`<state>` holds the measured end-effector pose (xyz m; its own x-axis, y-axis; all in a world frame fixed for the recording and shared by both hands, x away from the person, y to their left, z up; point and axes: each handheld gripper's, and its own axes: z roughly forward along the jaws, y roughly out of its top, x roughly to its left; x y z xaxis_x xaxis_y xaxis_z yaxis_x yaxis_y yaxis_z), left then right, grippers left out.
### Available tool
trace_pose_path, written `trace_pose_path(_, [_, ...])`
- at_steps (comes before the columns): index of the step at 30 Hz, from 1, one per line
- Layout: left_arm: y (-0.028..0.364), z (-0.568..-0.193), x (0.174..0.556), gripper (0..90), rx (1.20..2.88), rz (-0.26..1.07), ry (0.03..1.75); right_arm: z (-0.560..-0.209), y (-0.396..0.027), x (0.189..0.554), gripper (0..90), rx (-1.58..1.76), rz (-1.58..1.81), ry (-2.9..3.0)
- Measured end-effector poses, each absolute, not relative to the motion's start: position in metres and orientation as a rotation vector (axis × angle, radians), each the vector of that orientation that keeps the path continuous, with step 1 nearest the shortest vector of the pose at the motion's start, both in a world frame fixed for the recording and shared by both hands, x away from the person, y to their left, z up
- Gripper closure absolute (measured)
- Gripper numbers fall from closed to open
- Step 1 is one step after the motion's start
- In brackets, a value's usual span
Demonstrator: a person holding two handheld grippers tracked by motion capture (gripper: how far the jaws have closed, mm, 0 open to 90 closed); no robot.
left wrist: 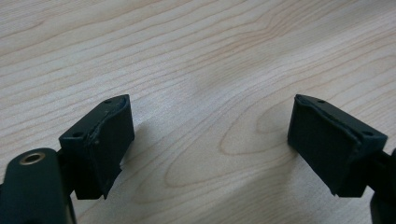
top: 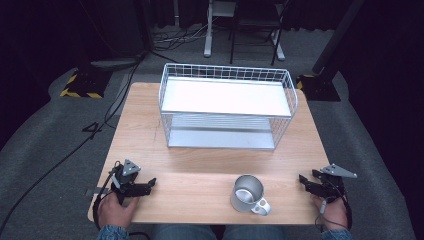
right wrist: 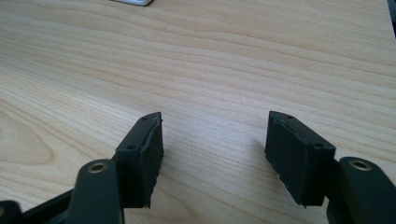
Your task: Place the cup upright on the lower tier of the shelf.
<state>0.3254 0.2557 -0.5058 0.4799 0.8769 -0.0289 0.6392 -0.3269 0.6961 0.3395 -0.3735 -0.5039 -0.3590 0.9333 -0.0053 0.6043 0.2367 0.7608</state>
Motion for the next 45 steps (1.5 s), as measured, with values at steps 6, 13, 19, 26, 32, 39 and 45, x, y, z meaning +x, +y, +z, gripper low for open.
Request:
trace_pose_path(6, [0.255,-0.506,0.326,14.9,2.075,0.471,1.253,-0.504,-0.374,0.340,37.6,1.409,0.943,2.047])
trace_pose_path(13, [0.255,-0.506,0.327,14.7,2.072,0.470,1.253,-0.504,-0.373,0.340,36.2,1.410,0.936,2.045])
trace_pose_path(19, [0.255,-0.506,0.327,14.6,2.078,0.474,1.247,-0.504,-0.373,0.341,35.8,1.410,0.936,2.044])
trace_pose_path(26, [0.255,-0.506,0.327,14.7,2.077,0.475,1.250,-0.504,-0.373,0.338,39.2,1.391,0.935,2.046])
trace_pose_path(32, [0.255,-0.506,0.327,14.7,2.072,0.472,1.255,-0.497,-0.370,0.332,40.5,1.379,0.981,2.030])
trace_pose_path(39, [0.255,-0.506,0.327,14.7,2.072,0.473,1.255,-0.481,-0.363,0.315,41.7,1.347,1.049,2.044])
trace_pose_path(45, [0.255,-0.506,0.327,14.7,2.079,0.477,1.249,-0.465,-0.350,0.295,42.7,1.270,1.104,2.081])
